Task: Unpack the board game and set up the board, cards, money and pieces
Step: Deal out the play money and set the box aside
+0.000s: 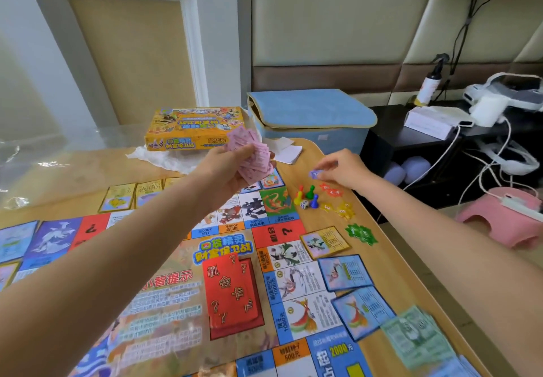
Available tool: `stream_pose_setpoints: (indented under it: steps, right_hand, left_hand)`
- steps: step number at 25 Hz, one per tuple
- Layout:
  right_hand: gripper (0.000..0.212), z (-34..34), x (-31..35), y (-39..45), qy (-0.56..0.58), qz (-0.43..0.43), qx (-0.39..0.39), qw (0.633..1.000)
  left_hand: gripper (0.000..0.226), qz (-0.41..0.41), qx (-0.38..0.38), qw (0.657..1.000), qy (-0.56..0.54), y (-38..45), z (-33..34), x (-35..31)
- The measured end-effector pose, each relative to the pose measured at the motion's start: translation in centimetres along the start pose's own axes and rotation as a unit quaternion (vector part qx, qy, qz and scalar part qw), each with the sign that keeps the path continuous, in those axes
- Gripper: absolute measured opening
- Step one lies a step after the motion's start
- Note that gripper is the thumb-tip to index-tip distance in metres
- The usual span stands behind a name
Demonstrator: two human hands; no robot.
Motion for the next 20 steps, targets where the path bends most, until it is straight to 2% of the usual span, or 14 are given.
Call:
stream_pose_setpoints:
  steps: [4,7,11,12,15,18,20]
  right_hand:
    - [0.026,0.7,-0.1,2.7,-0.009,0.028,-0.050,0.998]
    - [0.026,1.1,0.1,4.2,-0.019,0.037,-0.045,0.998]
    - [0.020,-1.1,0.4,2.8,-0.030,-0.004,-0.102,0.994]
    - [0.017,-1.8,0.4,1.8,-0.026,-0.020,-0.096,0.995]
    - [0.011,-2.3,0.1,-2.1,-0.016,-0.041,0.016,0.999]
    - [0.027,-1.9,-0.2,-4.5,0.021,-0.035,0.126,0.991]
    - [0.031,-1.3,0.1,-4.1,-0.022,-0.055,0.143,0.988]
  left_hand:
    - [0.035,-0.007,-0.003,1.000,0.005,0.7,-0.5,0.4]
    - [0.033,-0.007,-0.015,1.000,0.008,0.8,-0.8,0.6]
    - [0.035,-0.005,-0.018,1.000,0.015,0.6,-0.8,0.8]
    - [0.035,-0.005,-0.020,1.000,0.019,0.5,-0.6,0.9]
    - [0.034,-0.009,-0.018,0.999,0.024,-0.1,0.0,1.3]
    - [0.035,-0.010,-0.021,0.999,0.031,-0.6,0.5,1.4]
    - [0.034,-0.006,-0.023,0.999,0.035,-0.7,0.5,1.3]
Point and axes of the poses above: each hand's wrist, its own y-axis towards the middle knuckle, its own z-axis out of the palm, x = y × z, the point moved 4 cm from there along y, towards the middle knuckle, and after that the axes turned 12 degrees about -z, right-handed, at the moved point
